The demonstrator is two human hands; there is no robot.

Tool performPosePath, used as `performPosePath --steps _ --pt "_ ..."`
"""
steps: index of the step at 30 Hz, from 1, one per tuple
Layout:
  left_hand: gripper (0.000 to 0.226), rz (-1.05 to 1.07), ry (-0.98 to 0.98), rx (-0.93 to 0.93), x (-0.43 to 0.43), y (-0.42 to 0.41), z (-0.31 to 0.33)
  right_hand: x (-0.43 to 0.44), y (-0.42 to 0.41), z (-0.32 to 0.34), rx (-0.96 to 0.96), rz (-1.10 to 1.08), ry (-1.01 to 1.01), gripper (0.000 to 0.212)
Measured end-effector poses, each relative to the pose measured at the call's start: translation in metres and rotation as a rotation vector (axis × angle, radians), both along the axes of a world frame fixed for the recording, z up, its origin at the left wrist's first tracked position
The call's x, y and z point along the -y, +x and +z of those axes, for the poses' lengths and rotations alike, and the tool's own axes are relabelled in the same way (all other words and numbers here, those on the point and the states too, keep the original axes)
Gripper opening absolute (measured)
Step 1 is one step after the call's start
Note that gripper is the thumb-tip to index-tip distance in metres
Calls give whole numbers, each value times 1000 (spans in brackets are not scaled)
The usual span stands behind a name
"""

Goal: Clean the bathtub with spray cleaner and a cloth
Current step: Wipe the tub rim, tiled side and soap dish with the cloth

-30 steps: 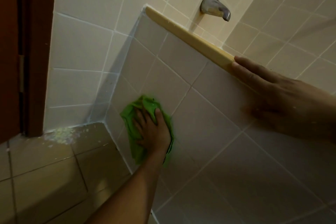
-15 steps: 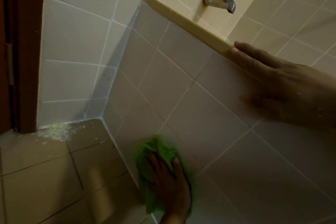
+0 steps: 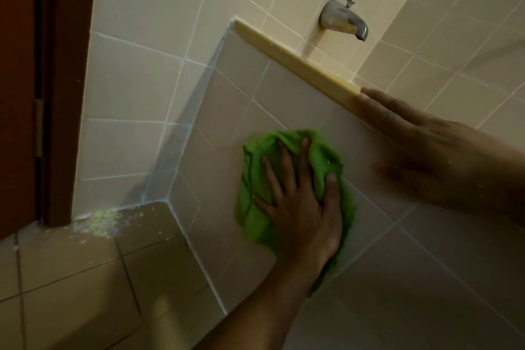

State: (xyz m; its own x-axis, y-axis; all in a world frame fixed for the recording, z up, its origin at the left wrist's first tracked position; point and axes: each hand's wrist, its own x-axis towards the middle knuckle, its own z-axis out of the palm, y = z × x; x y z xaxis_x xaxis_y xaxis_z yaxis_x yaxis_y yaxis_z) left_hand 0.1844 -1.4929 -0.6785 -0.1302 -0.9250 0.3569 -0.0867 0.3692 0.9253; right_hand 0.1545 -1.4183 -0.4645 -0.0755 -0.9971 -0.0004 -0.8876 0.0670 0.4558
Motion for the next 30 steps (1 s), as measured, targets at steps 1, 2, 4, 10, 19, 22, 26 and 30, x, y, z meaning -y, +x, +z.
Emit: performPosePath --steps 1,2,4,10,19,22,26,30 --pt "61 10 -16 0 8 1 8 -1 -7 -2 3 51 2 99" --pt "61 0 -28 -3 15 1 16 -2 -12 -6 0 46 -8 97" --pt "61 -33 -45 -22 29 4 35 2 -15 2 -52 53 -34 95" --pt "65 -27 -75 -37 48 1 64 1 -15 -2 -52 48 -3 97" --pt "80 30 103 -103 91 3 81 2 -15 -1 7 25 41 95" --pt "82 48 106 -113 114 5 82 5 -18 0 19 51 39 95" --pt "76 66 106 -129 139 9 76 13 -19 0 13 53 46 97" --pt "67 68 133 -133 152 13 60 23 -19 -1 -16 72 33 99"
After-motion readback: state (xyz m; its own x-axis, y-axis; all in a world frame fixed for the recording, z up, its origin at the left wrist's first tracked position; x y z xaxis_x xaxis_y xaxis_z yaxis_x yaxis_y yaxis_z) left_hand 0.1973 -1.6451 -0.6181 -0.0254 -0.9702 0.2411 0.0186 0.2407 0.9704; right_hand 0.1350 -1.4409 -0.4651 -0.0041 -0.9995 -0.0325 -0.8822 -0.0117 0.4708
